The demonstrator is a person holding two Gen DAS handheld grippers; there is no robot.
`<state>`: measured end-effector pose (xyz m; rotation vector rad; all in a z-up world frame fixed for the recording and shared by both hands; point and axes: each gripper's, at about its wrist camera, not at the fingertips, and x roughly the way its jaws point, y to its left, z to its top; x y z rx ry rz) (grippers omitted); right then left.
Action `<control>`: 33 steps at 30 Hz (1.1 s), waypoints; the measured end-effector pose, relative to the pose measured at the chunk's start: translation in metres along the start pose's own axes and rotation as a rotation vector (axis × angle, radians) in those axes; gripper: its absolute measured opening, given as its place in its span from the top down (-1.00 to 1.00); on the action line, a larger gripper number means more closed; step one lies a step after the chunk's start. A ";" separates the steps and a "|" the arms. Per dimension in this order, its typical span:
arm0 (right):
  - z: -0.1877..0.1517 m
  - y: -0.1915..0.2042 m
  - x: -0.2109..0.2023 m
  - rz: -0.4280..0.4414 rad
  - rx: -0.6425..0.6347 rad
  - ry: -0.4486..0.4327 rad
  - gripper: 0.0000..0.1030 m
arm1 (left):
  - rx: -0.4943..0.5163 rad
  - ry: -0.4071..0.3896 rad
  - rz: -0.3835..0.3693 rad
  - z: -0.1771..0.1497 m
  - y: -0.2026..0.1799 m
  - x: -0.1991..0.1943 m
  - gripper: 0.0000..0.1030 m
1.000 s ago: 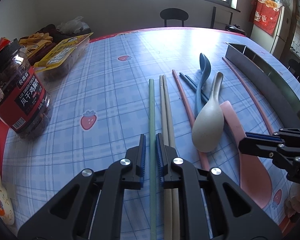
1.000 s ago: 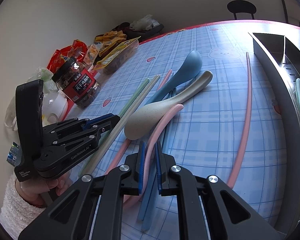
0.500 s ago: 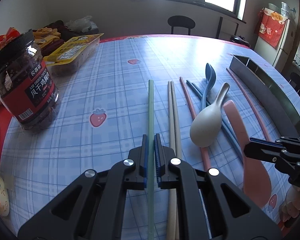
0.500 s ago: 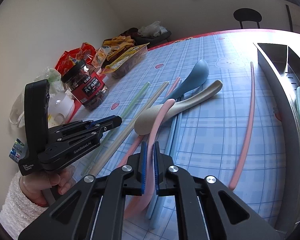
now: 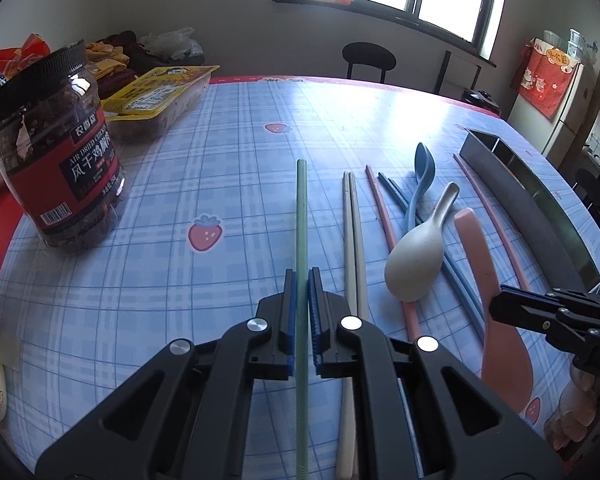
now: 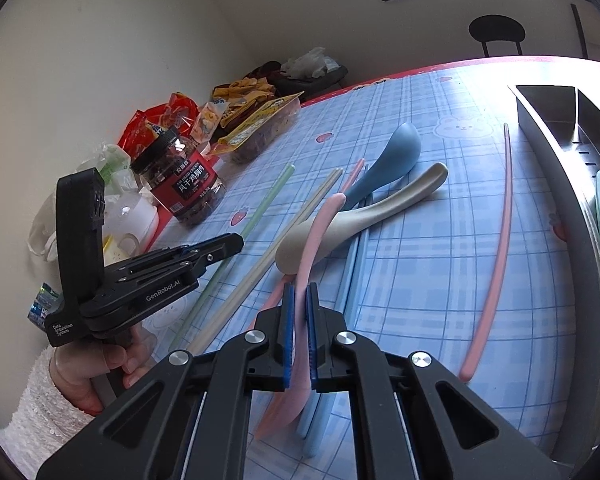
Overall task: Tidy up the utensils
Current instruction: 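Lift the pink spoon with the right gripper, then lower the pink spoon into the caddy with the right gripper while the left gripper carries the green chopstick there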
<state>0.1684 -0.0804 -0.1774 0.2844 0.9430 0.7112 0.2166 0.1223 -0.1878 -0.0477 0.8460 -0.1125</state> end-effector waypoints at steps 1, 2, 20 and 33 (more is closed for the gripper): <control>0.000 -0.001 -0.001 0.003 0.004 -0.004 0.88 | -0.002 0.001 0.000 0.000 0.000 0.000 0.80; 0.000 -0.003 -0.002 0.008 0.011 -0.005 0.88 | -0.007 0.004 0.002 0.000 0.001 0.000 0.81; 0.007 -0.032 -0.026 0.106 0.160 -0.005 0.88 | -0.130 -0.061 -0.074 0.008 -0.017 -0.071 0.80; 0.031 -0.100 -0.109 -0.016 0.140 -0.134 0.88 | -0.102 -0.071 -0.217 0.047 -0.133 -0.049 0.80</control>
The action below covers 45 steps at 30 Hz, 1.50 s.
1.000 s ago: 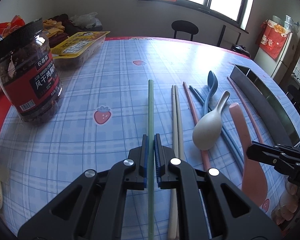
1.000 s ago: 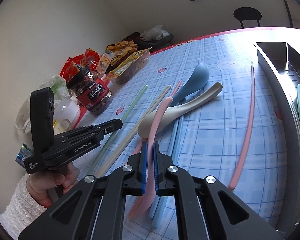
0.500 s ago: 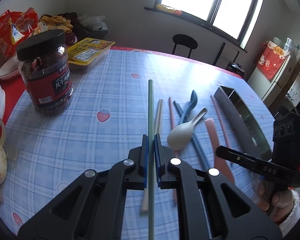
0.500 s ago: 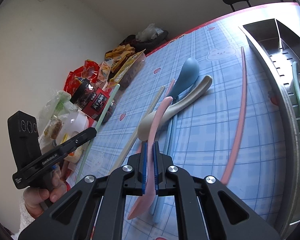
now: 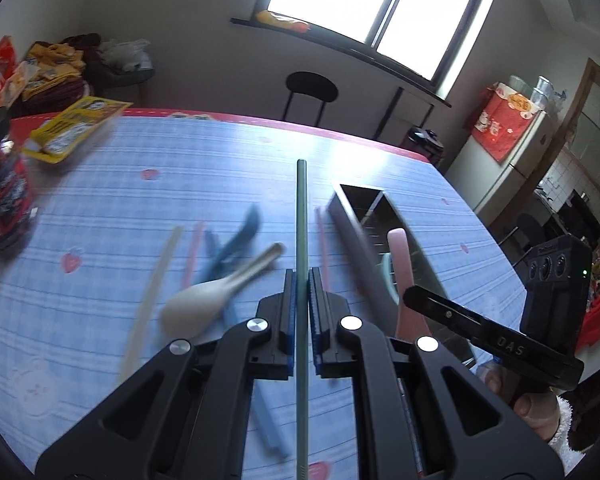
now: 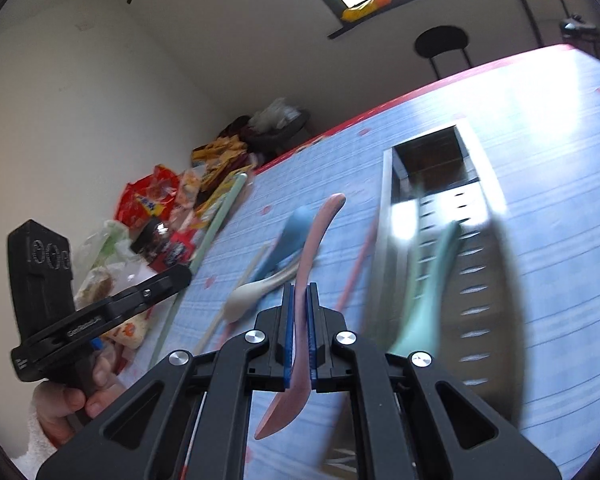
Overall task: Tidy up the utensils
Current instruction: 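Lower the pink spoon into the caddy with the right gripper while the left gripper carries the green chopstick there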
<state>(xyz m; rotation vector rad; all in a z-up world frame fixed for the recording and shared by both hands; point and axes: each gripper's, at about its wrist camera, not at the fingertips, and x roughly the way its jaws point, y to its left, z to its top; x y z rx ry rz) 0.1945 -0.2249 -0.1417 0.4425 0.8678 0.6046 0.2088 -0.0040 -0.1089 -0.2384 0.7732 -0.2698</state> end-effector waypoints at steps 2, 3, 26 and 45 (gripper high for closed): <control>0.006 -0.012 -0.009 -0.031 -0.012 -0.013 0.88 | 0.000 0.007 -0.030 0.002 -0.020 0.014 0.80; 0.010 -0.018 -0.013 -0.045 -0.022 -0.017 0.88 | 0.000 0.011 -0.039 0.003 -0.028 0.020 0.80; 0.013 -0.054 -0.014 -0.148 -0.050 -0.008 0.88 | -0.287 0.090 -0.089 0.007 -0.058 0.138 0.80; 0.014 -0.051 0.006 -0.164 -0.039 0.012 0.83 | -0.246 0.105 -0.079 0.012 -0.063 0.142 0.75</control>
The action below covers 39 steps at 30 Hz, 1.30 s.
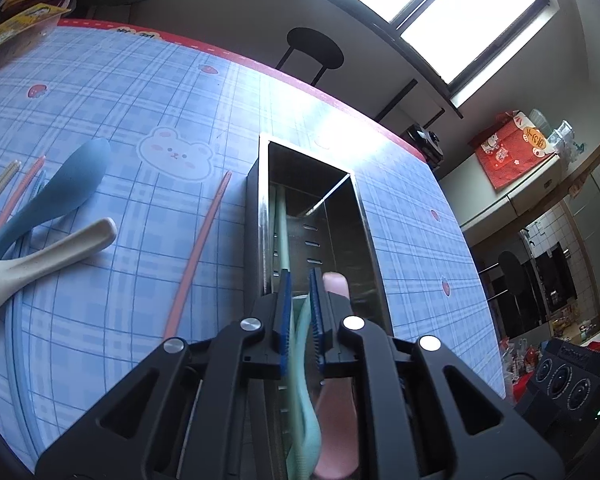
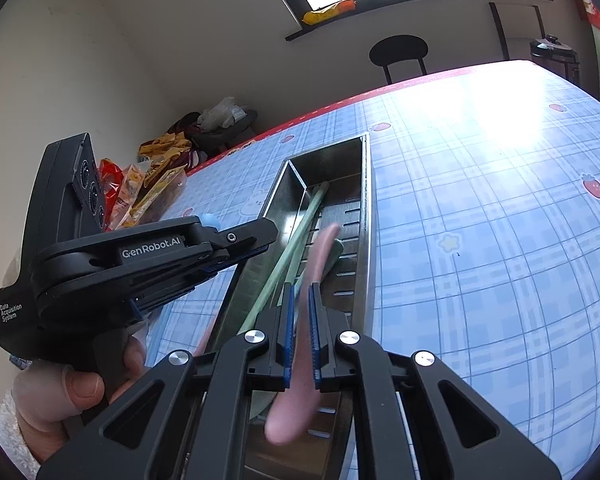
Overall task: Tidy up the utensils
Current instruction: 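Lower the pink spoon into the caddy with the right gripper while the left gripper carries the green chopstick there, then open the right gripper and move it back to the blue spoons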
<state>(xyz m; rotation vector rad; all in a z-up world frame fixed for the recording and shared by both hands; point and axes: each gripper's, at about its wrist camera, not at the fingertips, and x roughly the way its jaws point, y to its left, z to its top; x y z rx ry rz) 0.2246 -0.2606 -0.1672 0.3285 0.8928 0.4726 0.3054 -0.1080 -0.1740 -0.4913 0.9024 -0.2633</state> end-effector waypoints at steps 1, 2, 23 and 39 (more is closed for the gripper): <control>0.000 -0.001 -0.002 0.004 0.001 -0.004 0.83 | 0.004 -0.003 0.001 0.000 -0.001 -0.001 0.74; 0.000 -0.001 -0.003 0.004 0.001 -0.008 0.83 | 0.010 -0.006 0.004 0.001 -0.002 -0.002 0.74; 0.003 0.000 -0.030 -0.054 -0.007 -0.130 -0.89 | 0.181 -0.218 0.121 0.015 0.027 -0.126 -0.66; -0.016 0.078 -0.031 -0.087 -0.175 -0.129 -0.89 | 0.332 -0.290 0.281 -0.014 0.123 -0.226 -0.85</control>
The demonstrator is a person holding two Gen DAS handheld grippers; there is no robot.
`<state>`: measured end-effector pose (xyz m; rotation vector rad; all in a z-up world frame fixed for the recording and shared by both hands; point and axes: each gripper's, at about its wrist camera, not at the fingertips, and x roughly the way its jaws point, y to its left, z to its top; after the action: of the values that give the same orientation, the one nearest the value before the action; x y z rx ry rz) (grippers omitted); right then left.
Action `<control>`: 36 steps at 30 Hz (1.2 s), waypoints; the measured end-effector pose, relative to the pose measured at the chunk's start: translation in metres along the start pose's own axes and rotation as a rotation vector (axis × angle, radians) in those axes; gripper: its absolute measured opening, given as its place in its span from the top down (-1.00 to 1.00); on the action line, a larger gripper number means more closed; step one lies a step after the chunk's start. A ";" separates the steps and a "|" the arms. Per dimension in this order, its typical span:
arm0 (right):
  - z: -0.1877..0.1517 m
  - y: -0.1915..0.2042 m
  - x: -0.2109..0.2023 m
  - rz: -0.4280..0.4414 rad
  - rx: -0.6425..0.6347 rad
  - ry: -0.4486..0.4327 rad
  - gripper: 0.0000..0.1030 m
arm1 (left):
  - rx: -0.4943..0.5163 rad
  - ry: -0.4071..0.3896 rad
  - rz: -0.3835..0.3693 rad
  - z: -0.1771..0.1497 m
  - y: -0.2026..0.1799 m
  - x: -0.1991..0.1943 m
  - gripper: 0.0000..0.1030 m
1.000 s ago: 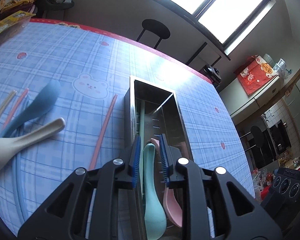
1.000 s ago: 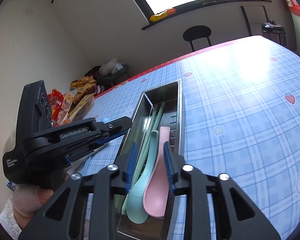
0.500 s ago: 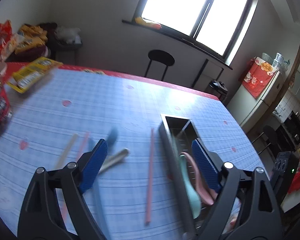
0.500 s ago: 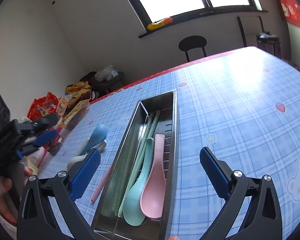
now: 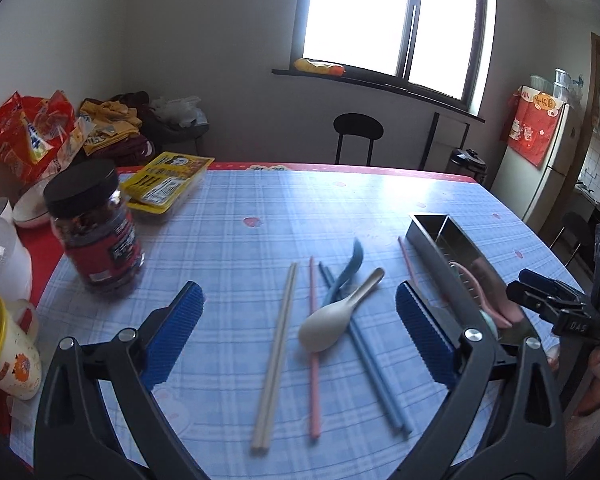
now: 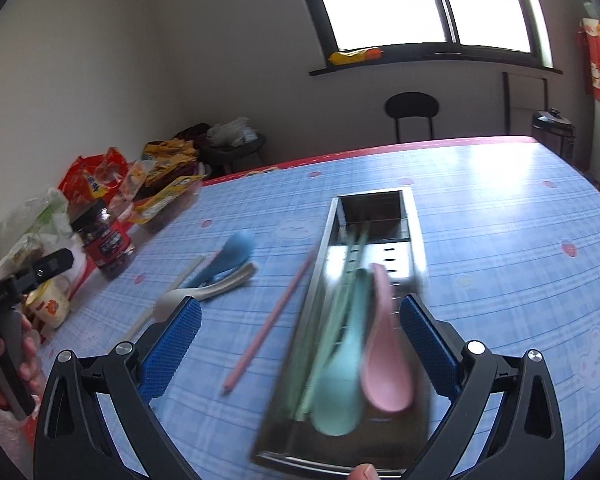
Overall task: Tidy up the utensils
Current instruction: 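Open the right gripper and move it back to the blue spoons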
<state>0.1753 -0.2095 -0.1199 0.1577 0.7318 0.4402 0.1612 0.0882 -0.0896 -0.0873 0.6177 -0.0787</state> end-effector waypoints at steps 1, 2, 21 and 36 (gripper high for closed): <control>-0.002 0.006 0.001 0.009 -0.004 -0.006 -0.89 | -0.002 -0.001 0.002 -0.004 0.005 -0.001 -0.85; -0.003 0.012 0.002 0.011 -0.009 -0.013 -0.89 | 0.000 -0.003 0.004 -0.008 0.009 -0.001 -0.85; -0.026 0.120 0.056 0.008 -0.197 0.166 -0.07 | -0.017 0.035 0.001 -0.040 0.049 0.012 -0.67; -0.033 0.127 0.108 -0.001 -0.193 0.313 0.81 | -0.036 0.100 0.025 -0.048 0.054 0.035 0.22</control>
<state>0.1817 -0.0481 -0.1729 -0.0956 0.9907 0.5381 0.1641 0.1352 -0.1546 -0.1105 0.7204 -0.0480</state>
